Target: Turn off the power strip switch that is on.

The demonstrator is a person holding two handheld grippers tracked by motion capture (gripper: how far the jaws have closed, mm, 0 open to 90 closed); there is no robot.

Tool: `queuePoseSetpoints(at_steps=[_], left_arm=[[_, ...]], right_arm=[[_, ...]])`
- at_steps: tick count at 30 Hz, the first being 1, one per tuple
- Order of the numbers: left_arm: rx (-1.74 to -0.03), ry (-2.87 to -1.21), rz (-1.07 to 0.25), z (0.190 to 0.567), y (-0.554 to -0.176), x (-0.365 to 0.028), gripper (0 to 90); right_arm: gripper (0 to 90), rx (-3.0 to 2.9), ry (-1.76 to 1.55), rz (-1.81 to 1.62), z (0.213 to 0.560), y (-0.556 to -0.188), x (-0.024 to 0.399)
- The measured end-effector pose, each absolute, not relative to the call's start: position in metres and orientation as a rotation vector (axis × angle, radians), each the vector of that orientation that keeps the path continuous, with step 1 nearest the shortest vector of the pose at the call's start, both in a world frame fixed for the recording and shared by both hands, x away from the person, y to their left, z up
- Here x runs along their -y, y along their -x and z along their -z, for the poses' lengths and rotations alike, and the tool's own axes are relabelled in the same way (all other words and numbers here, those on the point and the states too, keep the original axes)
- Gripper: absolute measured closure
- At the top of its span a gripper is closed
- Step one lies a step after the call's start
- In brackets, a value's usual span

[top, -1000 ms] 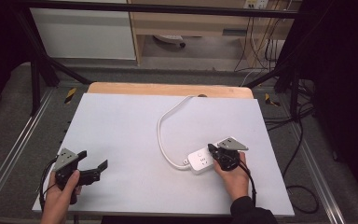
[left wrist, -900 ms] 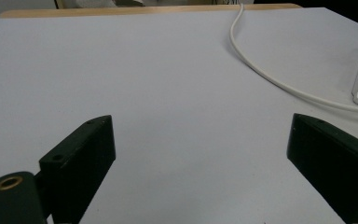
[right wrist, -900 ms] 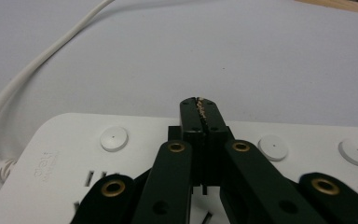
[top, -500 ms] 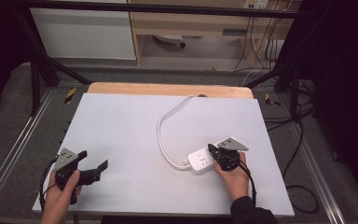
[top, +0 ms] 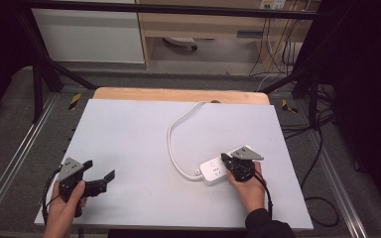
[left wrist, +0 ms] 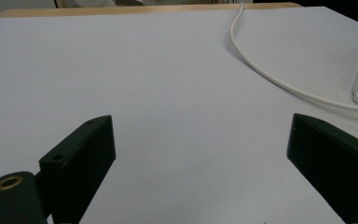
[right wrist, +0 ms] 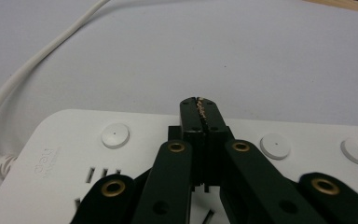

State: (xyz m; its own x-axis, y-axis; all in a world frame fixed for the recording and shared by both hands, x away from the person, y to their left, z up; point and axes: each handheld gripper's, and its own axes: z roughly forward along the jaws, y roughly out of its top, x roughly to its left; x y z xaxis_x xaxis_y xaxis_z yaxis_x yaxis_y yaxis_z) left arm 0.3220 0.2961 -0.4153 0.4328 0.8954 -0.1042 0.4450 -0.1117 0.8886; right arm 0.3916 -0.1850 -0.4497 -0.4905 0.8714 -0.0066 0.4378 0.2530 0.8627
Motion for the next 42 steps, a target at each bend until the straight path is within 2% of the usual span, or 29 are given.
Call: queuePoseSetpoints(at_steps=[42], left_arm=[[-1.177, -1.731, -0.588, 0.417, -0.3232, -0.2971, 7.7]], right_arm=[[90.0, -2.049, -1.203, -1.158, 0.444, -0.3929, 0.1854]])
